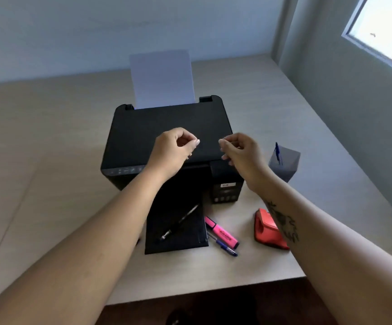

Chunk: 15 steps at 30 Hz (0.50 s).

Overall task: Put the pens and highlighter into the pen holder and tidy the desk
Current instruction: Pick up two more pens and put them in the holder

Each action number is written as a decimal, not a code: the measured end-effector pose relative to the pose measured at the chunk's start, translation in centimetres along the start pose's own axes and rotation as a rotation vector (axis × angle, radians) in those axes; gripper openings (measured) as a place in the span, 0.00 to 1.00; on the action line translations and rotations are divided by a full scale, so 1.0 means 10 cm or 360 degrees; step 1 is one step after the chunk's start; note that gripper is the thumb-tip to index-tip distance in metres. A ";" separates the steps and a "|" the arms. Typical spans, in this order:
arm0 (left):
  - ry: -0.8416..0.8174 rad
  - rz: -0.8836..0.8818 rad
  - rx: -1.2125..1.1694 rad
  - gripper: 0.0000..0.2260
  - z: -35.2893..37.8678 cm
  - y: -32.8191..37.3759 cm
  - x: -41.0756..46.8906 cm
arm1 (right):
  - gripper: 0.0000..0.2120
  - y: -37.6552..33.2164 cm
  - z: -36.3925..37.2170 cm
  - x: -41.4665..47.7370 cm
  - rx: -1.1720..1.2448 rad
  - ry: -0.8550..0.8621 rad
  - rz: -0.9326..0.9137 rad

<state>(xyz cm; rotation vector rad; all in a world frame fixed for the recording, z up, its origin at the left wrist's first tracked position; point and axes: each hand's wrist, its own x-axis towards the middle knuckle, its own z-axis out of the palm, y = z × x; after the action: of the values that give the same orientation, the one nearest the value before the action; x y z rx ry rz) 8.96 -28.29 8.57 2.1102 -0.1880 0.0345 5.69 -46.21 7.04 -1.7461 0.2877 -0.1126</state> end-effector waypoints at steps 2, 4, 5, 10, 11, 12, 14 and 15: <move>0.0038 -0.0041 0.0022 0.05 -0.33 -0.19 -0.12 | 0.05 -0.04 0.36 -0.11 0.0001 -0.0066 -0.0045; 0.0081 -0.0086 0.0020 0.05 -0.61 -0.37 -0.23 | 0.04 -0.07 0.67 -0.23 -0.0064 -0.0124 -0.0074; 0.0104 -0.0110 0.0024 0.05 -0.73 -0.45 -0.29 | 0.04 -0.07 0.81 -0.28 -0.0084 -0.0154 -0.0075; 0.0126 -0.0230 0.0034 0.05 -1.12 -0.91 -0.56 | 0.04 0.09 1.35 -0.51 -0.0209 -0.0302 -0.0019; 0.0126 -0.0261 0.0040 0.05 -1.16 -1.02 -0.62 | 0.04 0.14 1.43 -0.56 -0.0253 -0.0323 -0.0010; 0.0122 -0.0298 0.0060 0.05 -1.20 -1.13 -0.69 | 0.04 0.20 1.51 -0.60 -0.0295 -0.0346 -0.0003; 0.0096 -0.0392 0.0108 0.04 -1.26 -1.36 -0.82 | 0.03 0.32 1.68 -0.71 -0.0376 -0.0425 0.0017; 0.0072 -0.0445 0.0123 0.04 -1.28 -1.48 -0.88 | 0.03 0.40 1.77 -0.78 -0.0419 -0.0480 0.0029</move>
<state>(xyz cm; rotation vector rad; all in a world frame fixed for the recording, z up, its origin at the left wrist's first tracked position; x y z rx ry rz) 3.13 -8.76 1.81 2.1924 0.1382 -0.0783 1.77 -28.08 0.36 -1.9898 0.0994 0.2097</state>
